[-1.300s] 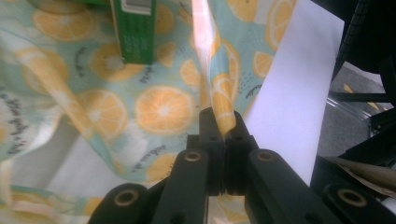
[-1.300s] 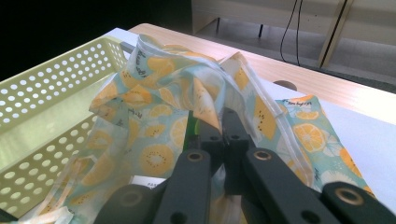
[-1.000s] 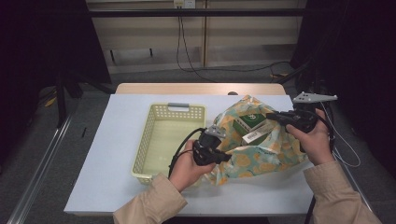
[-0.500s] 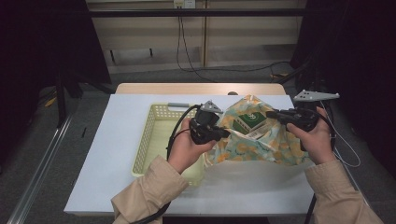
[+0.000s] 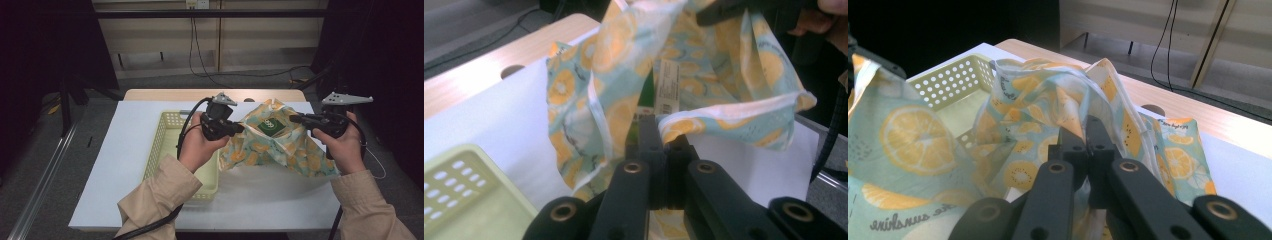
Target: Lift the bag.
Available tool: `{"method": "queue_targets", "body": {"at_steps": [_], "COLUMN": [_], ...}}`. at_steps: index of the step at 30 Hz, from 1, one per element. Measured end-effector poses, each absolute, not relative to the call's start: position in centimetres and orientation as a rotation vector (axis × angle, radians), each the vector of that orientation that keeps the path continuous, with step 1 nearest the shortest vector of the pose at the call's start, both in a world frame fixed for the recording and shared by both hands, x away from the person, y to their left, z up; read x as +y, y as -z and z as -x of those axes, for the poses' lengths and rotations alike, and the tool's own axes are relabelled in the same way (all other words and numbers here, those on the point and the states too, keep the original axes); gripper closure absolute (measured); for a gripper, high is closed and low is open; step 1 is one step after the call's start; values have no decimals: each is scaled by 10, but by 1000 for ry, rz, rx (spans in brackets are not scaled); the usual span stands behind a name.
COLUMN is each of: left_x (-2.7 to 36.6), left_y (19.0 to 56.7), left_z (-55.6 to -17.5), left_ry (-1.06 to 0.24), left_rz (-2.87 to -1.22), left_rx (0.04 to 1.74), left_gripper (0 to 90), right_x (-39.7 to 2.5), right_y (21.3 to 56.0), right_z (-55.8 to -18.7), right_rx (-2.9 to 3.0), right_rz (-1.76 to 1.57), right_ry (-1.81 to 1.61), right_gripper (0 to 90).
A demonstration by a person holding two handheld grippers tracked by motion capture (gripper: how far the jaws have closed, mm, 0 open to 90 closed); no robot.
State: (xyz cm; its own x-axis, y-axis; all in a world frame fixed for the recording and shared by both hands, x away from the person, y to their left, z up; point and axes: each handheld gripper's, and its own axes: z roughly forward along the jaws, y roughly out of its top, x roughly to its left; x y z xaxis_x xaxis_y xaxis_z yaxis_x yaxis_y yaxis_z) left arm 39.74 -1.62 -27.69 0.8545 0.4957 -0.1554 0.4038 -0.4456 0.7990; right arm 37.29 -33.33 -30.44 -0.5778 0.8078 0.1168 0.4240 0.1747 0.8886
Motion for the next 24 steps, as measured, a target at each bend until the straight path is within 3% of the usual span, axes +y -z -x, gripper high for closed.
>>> {"method": "queue_targets", "body": {"at_steps": [24], "left_x": [-13], "left_y": [220], "left_z": [-414], "left_ry": [-195], "left_rz": [-2016], "left_rx": [638], "left_gripper": [900], "right_x": [-319], "right_y": [295], "right_z": [-379], "right_rx": [2104], "right_rz": [-1118], "right_ry": [-1435], "right_gripper": [900]}}
